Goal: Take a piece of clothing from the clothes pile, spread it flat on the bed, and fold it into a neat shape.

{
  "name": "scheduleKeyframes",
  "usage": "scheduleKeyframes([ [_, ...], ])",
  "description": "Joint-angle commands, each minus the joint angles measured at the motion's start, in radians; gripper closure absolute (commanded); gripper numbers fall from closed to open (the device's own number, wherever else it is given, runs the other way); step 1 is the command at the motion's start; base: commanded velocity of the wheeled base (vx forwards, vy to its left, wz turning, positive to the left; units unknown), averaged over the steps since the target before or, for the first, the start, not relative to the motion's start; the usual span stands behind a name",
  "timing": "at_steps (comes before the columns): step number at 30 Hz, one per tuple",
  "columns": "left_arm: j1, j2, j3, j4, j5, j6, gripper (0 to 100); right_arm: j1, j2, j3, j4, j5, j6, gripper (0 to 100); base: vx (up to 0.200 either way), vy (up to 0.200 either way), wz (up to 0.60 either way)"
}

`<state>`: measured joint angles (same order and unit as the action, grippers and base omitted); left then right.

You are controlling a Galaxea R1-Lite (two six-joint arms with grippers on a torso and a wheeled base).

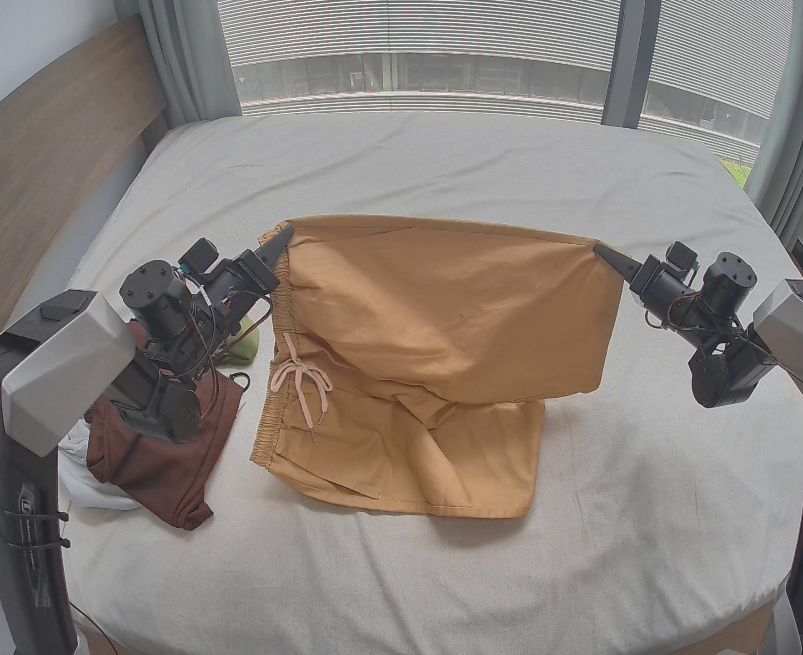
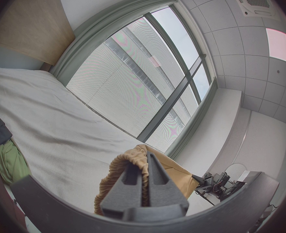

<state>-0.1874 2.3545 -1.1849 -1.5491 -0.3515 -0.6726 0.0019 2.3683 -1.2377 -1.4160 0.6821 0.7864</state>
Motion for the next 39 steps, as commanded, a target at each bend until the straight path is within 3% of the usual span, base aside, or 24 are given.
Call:
scheduleKeyframes([
  [1,0.019,0.048,-0.044,0.0,0.0,-0.012,100,0.003,0.054,-0.069,0.009,-0.004,0.001,100,0.0,0.0,0.0],
  [29,0.034,0.132,-0.188,0.027,0.002,-0.062,100,-0.002,0.197,-0.341,0.101,-0.007,0.001,100,0.0,0.0,0.0],
  [30,0.034,0.132,-0.191,0.035,0.002,-0.062,0,-0.002,0.2,-0.348,0.101,-0.007,0.001,100,0.0,0.0,0.0],
  [31,0.036,0.132,-0.193,0.04,0.002,-0.062,0,-0.002,0.203,-0.359,0.103,-0.007,0.001,100,0.0,0.0,0.0],
  [32,0.036,0.132,-0.194,0.046,0.002,-0.062,0,-0.003,0.207,-0.375,0.106,-0.007,0.001,0,0.0,0.0,0.0],
  [39,0.023,0.126,-0.194,0.066,-0.009,-0.062,0,-0.022,0.21,-0.411,0.13,-0.013,-0.004,0,0.0,0.0,0.0],
])
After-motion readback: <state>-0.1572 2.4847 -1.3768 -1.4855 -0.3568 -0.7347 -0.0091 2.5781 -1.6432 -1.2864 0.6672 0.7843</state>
